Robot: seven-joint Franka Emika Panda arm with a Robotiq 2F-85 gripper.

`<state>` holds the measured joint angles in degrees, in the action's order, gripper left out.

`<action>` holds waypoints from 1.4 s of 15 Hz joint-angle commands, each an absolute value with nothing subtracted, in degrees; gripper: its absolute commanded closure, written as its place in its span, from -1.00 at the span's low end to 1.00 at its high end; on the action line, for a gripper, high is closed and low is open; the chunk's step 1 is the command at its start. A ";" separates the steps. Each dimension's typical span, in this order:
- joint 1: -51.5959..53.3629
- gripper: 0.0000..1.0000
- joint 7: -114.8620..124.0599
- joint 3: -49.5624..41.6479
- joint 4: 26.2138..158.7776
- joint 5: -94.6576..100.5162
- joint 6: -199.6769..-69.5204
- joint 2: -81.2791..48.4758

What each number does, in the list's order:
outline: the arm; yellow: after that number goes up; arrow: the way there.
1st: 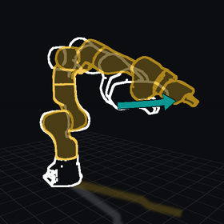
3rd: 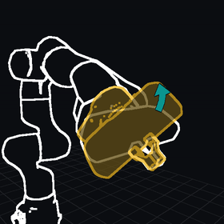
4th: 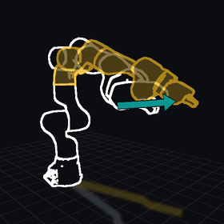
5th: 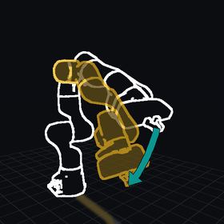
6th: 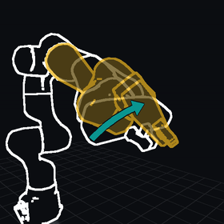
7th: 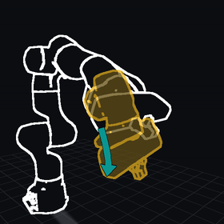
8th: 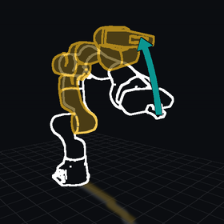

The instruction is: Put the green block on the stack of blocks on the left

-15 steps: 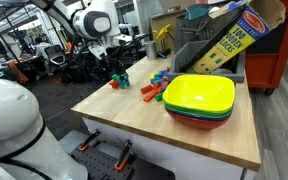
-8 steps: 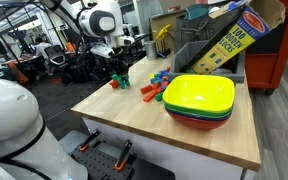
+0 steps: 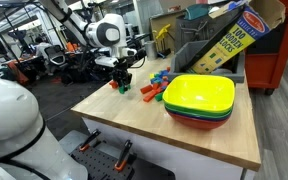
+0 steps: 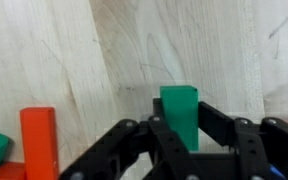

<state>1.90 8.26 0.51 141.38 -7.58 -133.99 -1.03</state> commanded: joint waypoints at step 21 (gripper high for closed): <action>0.51 -1.00 -3.00 0.66 140.33 -12.52 -131.68 -0.13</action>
<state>0.72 0.96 0.60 140.07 -11.77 -133.55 -1.61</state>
